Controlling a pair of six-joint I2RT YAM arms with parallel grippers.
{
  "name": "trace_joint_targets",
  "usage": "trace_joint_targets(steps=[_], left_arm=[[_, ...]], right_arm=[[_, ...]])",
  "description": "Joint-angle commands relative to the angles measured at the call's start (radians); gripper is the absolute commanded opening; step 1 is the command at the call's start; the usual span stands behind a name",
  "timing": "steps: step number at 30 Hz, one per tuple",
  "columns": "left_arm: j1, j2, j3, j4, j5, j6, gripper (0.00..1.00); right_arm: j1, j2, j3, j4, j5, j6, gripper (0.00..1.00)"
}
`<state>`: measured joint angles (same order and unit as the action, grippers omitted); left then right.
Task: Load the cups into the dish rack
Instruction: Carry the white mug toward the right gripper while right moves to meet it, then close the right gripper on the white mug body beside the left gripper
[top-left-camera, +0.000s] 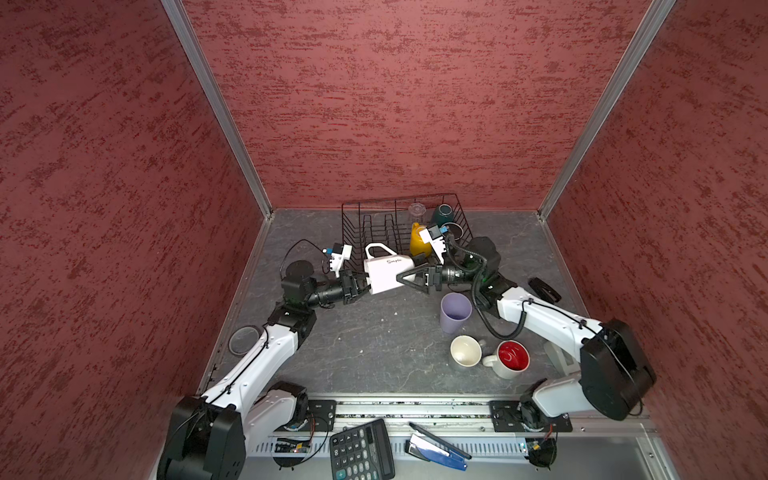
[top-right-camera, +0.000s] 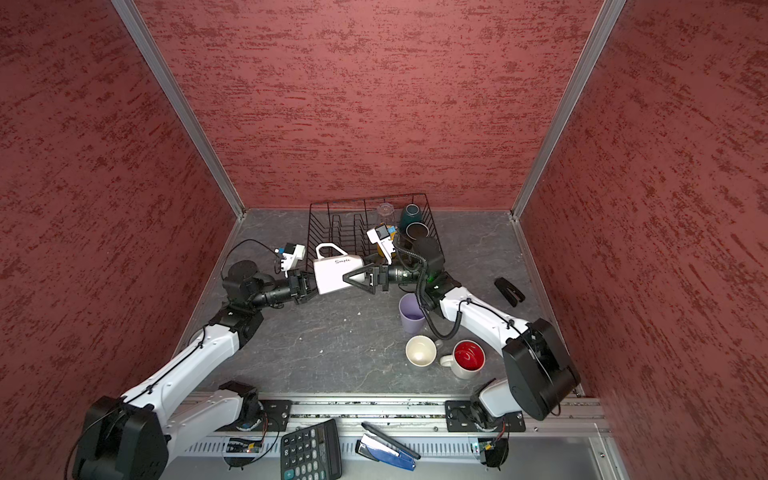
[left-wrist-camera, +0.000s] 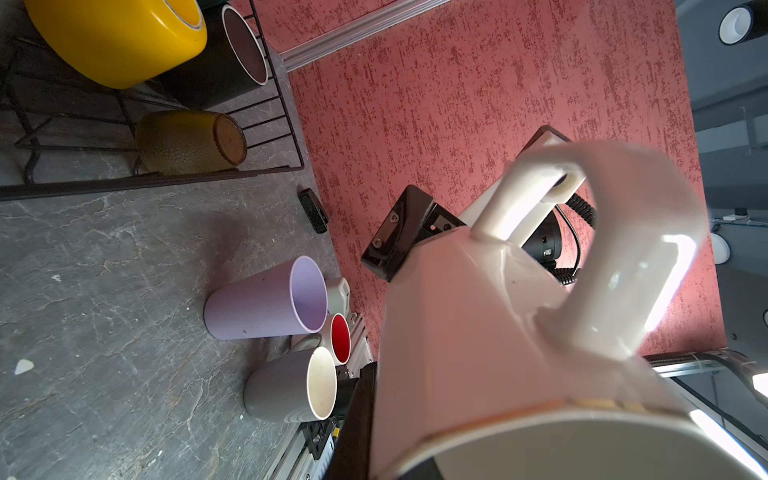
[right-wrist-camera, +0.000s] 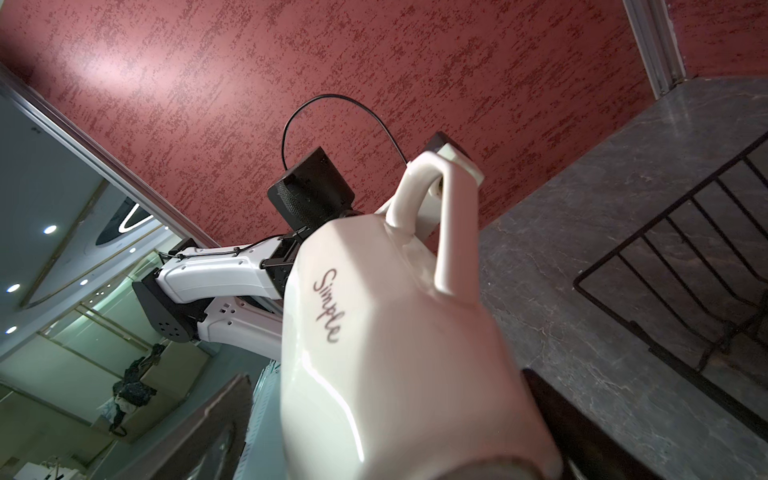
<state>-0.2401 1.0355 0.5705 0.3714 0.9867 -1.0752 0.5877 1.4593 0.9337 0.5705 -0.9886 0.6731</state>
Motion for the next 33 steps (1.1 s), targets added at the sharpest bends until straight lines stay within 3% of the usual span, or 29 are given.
trace_joint_targets(steps=[1, 14, 31, 33], left_arm=[[0.008, -0.002, 0.041, 0.097, 0.007, -0.011, 0.00], [0.007, 0.006, 0.039, 0.097, 0.010, -0.011, 0.00], [0.025, -0.013, 0.045, 0.035, 0.002, 0.018, 0.00], [0.027, -0.015, 0.047, 0.027, 0.003, 0.020, 0.05]], right_arm=[[0.021, 0.022, 0.048, 0.013, 0.010, -0.006, 0.97], [0.044, 0.060, 0.071, 0.040, 0.011, 0.019, 0.82], [0.045, 0.039, 0.082, 0.022, 0.054, 0.019, 0.39], [0.045, 0.037, 0.082, 0.024, 0.060, 0.019, 0.36]])
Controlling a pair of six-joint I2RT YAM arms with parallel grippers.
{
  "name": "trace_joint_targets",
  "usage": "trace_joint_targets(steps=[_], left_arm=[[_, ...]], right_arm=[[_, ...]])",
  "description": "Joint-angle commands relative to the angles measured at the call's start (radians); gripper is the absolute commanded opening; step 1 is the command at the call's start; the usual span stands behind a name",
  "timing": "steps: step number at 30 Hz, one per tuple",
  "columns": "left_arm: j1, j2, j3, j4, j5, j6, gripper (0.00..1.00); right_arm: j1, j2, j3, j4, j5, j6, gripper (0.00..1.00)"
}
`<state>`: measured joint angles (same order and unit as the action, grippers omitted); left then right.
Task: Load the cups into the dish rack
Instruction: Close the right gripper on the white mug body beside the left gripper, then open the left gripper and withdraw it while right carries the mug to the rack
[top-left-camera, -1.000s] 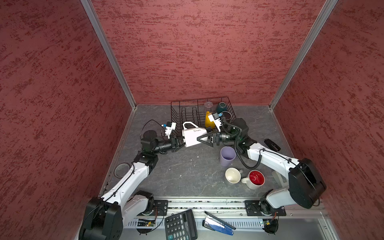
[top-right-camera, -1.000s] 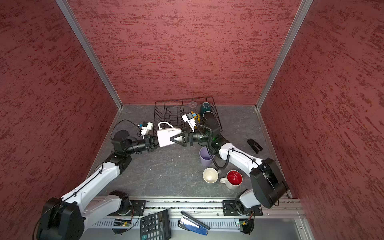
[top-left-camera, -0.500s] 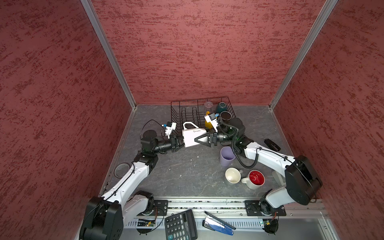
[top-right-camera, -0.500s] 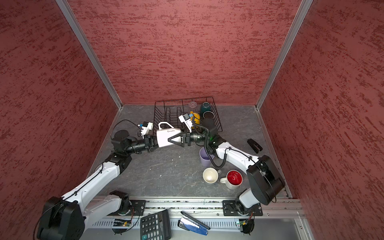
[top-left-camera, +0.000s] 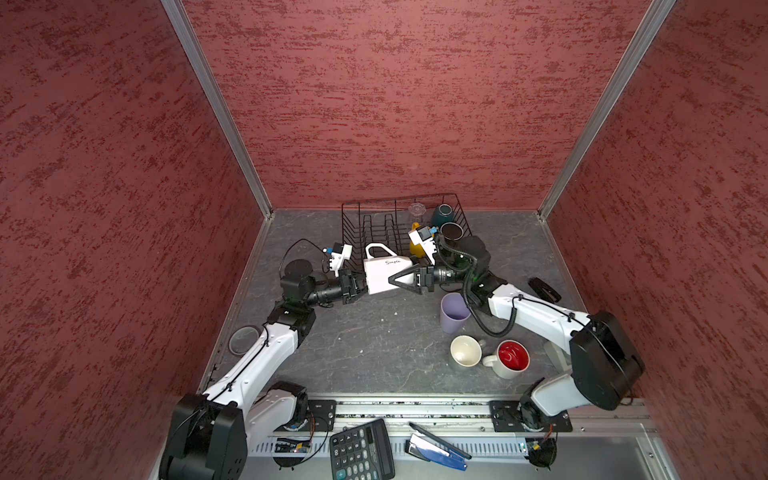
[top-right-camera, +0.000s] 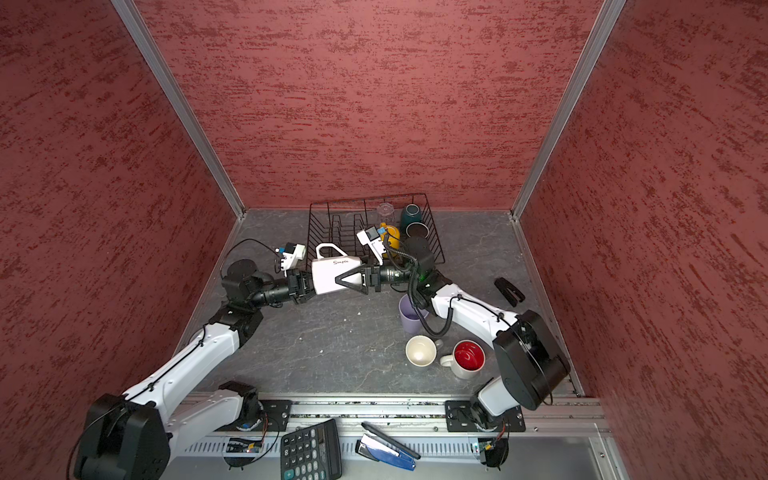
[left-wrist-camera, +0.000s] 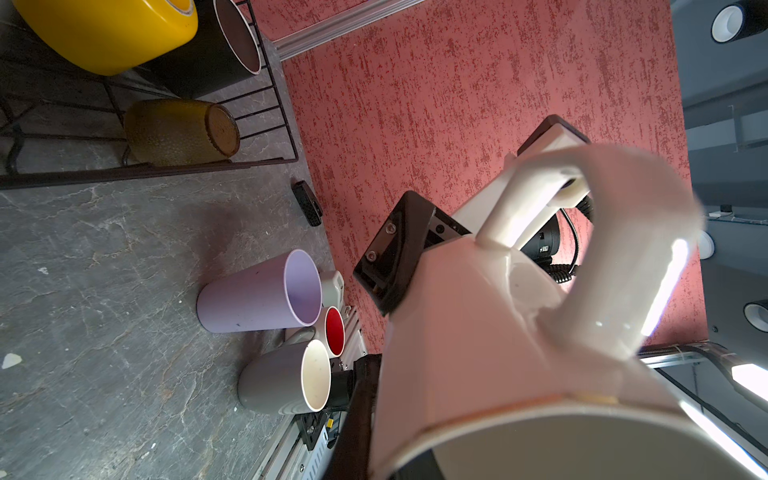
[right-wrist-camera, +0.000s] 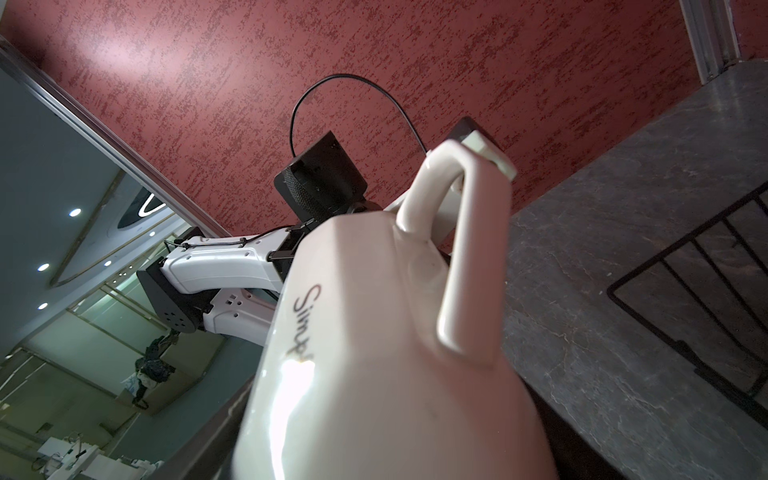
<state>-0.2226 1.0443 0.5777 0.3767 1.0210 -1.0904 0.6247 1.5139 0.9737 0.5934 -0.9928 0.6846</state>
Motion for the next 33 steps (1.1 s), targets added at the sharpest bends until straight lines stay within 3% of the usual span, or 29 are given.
trace_joint_targets(steps=[1, 3, 8, 11, 22, 33], left_arm=[[0.011, -0.026, 0.041, 0.016, -0.033, 0.037, 0.09], [0.012, -0.030, 0.041, 0.007, -0.033, 0.041, 0.15], [0.017, -0.036, 0.042, -0.008, -0.028, 0.048, 0.46], [0.019, -0.042, 0.042, -0.015, -0.028, 0.053, 0.54], [0.038, -0.080, 0.047, -0.091, -0.047, 0.096, 0.83], [0.087, -0.147, 0.038, -0.205, -0.114, 0.153, 0.97]], right_arm=[[0.008, -0.020, 0.043, 0.001, 0.066, 0.008, 0.35], [0.008, -0.024, 0.045, 0.001, 0.075, 0.007, 0.32], [0.007, -0.040, 0.048, -0.004, 0.083, 0.003, 0.26], [0.008, -0.050, 0.064, -0.044, 0.096, -0.019, 0.23], [0.000, -0.108, 0.118, -0.233, 0.190, -0.114, 0.14], [-0.026, -0.177, 0.177, -0.461, 0.298, -0.239, 0.08]])
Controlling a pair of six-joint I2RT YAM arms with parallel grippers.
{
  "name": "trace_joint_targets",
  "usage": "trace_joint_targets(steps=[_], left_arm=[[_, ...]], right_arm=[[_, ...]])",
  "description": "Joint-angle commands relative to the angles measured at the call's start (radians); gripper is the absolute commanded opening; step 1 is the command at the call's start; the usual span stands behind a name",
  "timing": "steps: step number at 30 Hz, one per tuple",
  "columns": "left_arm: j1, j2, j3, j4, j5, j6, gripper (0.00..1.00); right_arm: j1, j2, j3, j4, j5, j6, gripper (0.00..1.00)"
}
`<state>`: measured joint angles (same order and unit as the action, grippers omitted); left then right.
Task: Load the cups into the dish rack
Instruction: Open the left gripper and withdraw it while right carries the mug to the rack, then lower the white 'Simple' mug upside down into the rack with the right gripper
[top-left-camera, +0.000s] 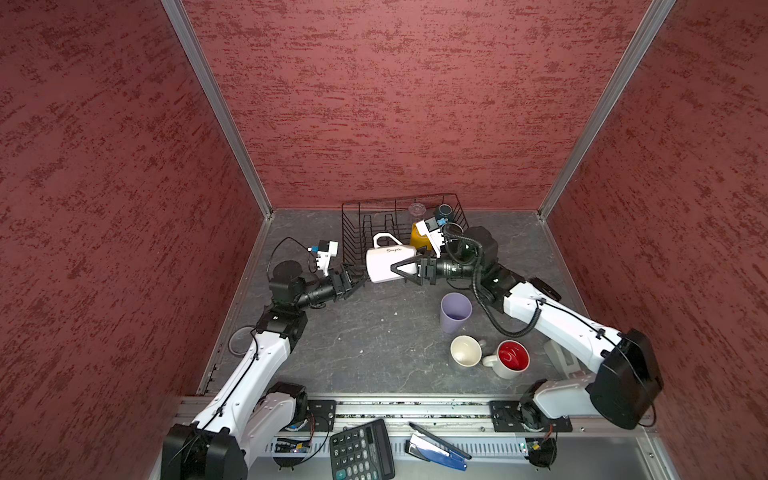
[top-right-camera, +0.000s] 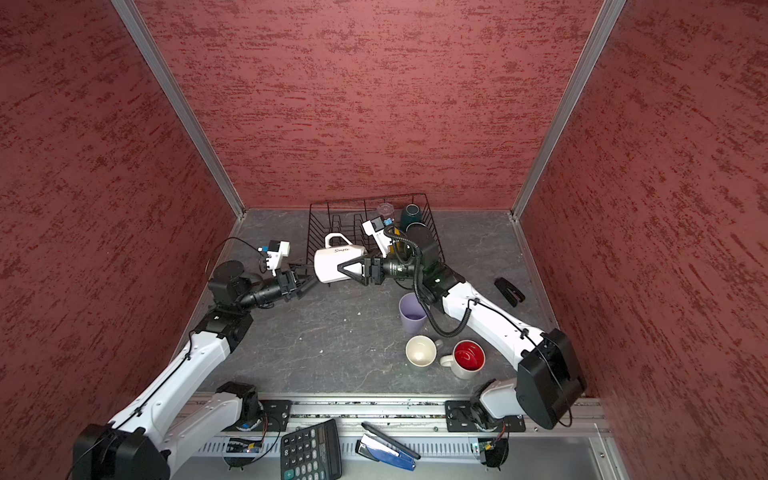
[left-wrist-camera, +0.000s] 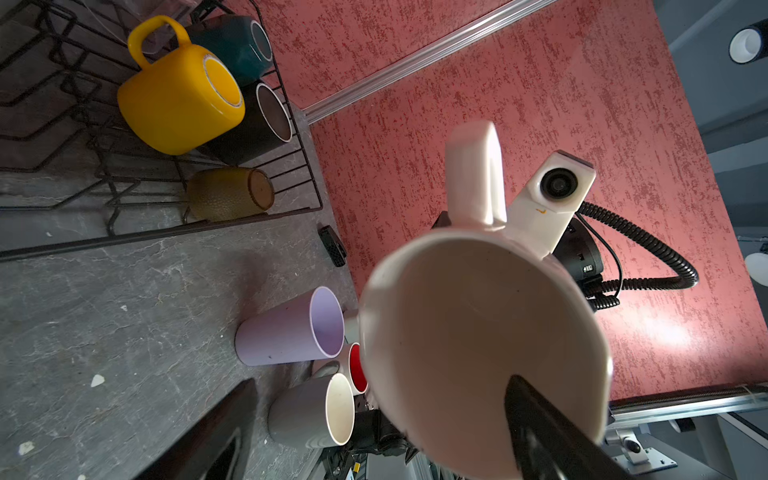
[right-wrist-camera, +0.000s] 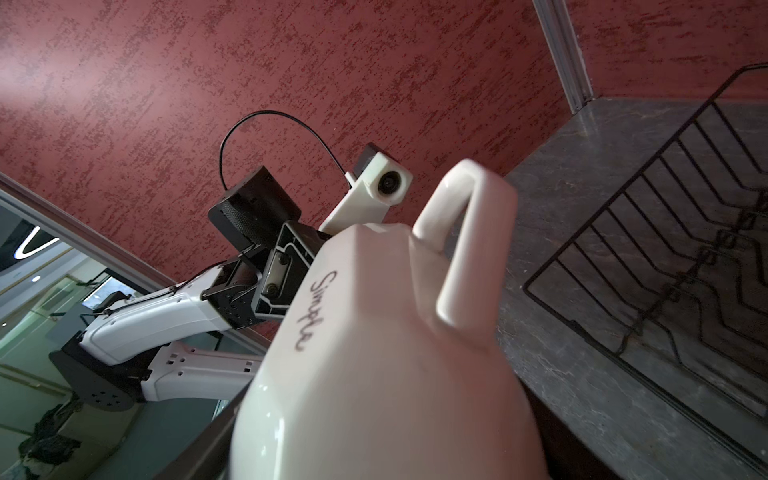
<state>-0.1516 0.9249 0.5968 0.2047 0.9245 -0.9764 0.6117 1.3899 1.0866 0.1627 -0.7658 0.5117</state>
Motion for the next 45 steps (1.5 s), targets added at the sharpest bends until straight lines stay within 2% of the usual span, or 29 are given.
trace_joint_targets(steps=[1, 9, 15, 20, 29, 45], left_arm=[[0.026, -0.036, 0.016, -0.037, -0.023, 0.039, 1.00], [0.101, -0.126, 0.020, -0.166, -0.093, 0.067, 1.00], [0.167, -0.208, 0.033, -0.297, -0.154, 0.105, 1.00], [0.212, -0.273, 0.077, -0.438, -0.210, 0.188, 1.00], [0.263, -0.342, 0.112, -0.545, -0.252, 0.250, 1.00], [0.280, -0.348, 0.089, -0.548, -0.233, 0.252, 0.99]], right_arm=[[-0.018, -0.059, 0.078, -0.064, 0.083, -0.081, 0.08], [-0.058, -0.087, 0.164, -0.271, 0.145, -0.155, 0.06], [-0.082, -0.055, 0.267, -0.485, 0.300, -0.251, 0.05], [-0.087, 0.001, 0.346, -0.618, 0.422, -0.319, 0.05], [-0.087, 0.152, 0.449, -0.715, 0.576, -0.381, 0.03], [-0.087, 0.331, 0.543, -0.707, 0.684, -0.478, 0.00]])
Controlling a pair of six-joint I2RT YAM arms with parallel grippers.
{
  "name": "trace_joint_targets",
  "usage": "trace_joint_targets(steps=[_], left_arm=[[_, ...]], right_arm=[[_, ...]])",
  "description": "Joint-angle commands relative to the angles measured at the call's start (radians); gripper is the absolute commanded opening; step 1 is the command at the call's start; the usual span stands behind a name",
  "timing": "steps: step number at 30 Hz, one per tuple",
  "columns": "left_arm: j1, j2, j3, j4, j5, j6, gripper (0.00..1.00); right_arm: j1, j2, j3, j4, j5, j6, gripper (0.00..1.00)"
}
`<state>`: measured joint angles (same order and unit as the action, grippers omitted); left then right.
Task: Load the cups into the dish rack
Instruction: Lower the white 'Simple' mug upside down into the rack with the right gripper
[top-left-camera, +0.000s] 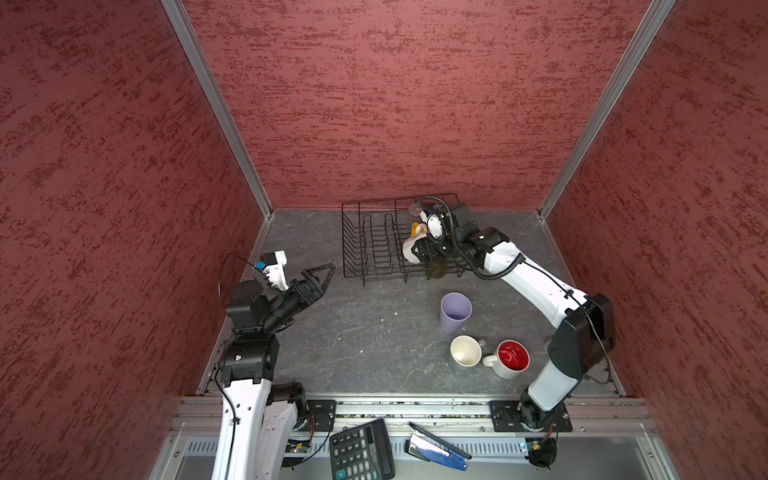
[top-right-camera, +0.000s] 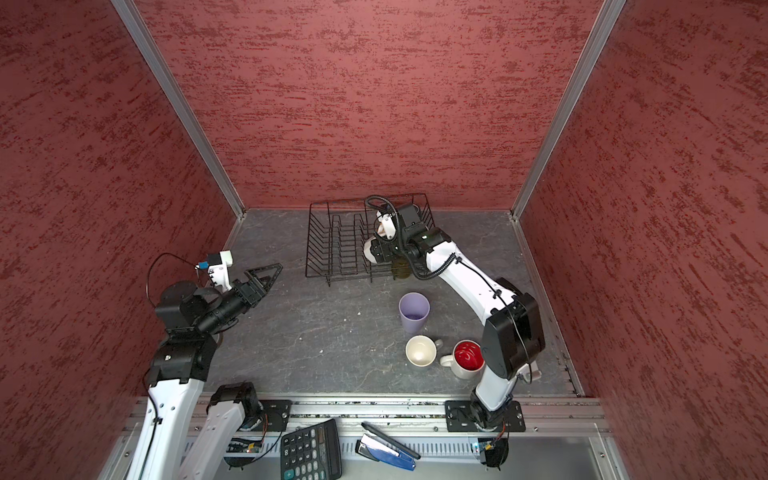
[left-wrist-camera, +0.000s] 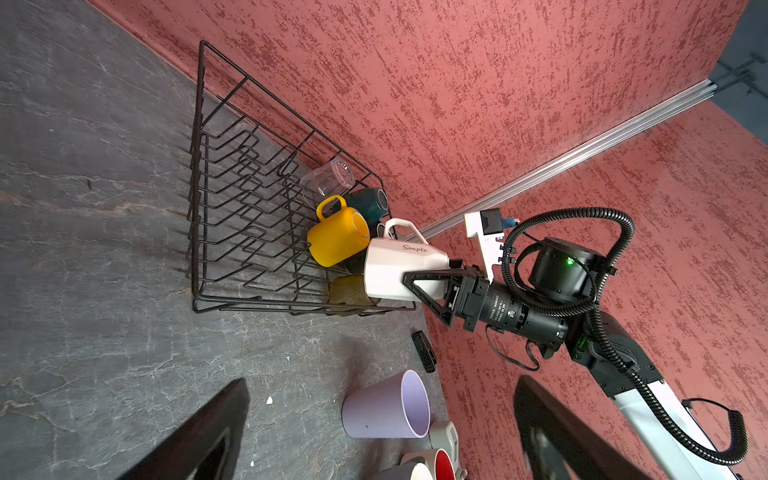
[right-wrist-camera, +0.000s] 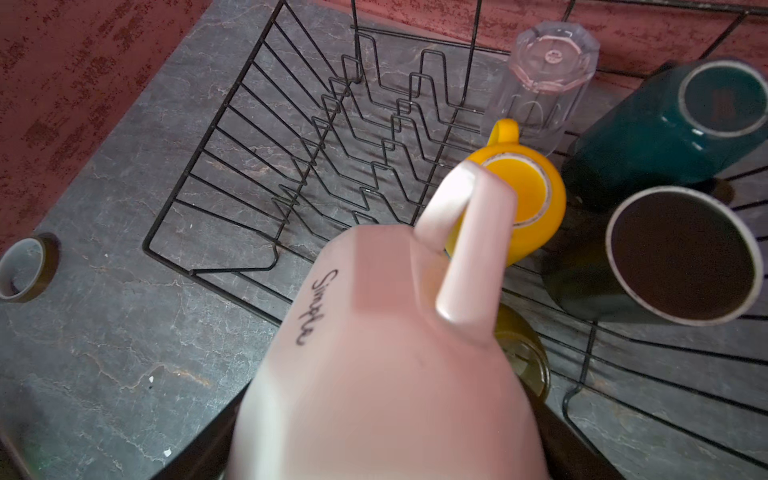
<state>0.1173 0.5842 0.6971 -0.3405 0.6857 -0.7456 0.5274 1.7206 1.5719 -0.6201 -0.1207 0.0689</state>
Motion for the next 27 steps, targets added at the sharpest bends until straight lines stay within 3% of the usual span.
trace_joint_targets(steps=[1, 27], left_arm=[[0.012, -0.007, -0.011, -0.002, 0.007, 0.022, 1.00], [0.030, -0.001, -0.041, 0.017, 0.034, 0.003, 1.00]], right_arm=[[-0.003, 0.008, 0.062, 0.082, 0.041, -0.039, 0.00], [0.001, 0.209, 0.149, 0.058, 0.115, -0.202, 0.00]])
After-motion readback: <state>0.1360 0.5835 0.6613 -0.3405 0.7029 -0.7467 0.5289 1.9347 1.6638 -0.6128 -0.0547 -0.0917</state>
